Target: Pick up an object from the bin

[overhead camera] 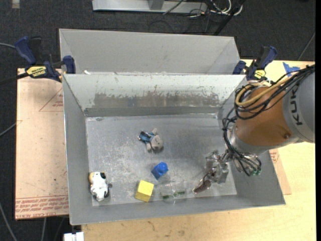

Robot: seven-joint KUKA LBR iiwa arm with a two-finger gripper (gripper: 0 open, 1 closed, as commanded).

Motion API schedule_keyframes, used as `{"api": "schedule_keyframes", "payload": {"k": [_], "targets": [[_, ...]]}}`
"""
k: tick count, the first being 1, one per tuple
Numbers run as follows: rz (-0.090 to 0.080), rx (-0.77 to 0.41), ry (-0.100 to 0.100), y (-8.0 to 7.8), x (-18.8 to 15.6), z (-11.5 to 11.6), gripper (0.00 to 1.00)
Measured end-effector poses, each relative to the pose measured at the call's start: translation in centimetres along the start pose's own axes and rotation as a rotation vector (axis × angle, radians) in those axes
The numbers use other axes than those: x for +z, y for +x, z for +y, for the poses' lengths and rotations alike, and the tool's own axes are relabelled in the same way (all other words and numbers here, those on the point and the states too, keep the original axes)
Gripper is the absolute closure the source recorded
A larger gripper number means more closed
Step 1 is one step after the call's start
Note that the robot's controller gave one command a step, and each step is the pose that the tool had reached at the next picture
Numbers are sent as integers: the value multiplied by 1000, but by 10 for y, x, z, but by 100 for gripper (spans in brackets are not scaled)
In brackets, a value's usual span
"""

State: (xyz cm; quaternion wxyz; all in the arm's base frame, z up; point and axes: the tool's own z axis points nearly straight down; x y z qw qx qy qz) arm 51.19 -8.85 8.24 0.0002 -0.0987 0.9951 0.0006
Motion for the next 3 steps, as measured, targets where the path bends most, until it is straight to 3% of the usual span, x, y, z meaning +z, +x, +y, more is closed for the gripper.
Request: {"api": "schedule_keyframes", "payload": {"k": [2,3], "targets": [[8,-1,-3,2,-29,1,100],[3,-2,-1,0,-52,1,100]]}}
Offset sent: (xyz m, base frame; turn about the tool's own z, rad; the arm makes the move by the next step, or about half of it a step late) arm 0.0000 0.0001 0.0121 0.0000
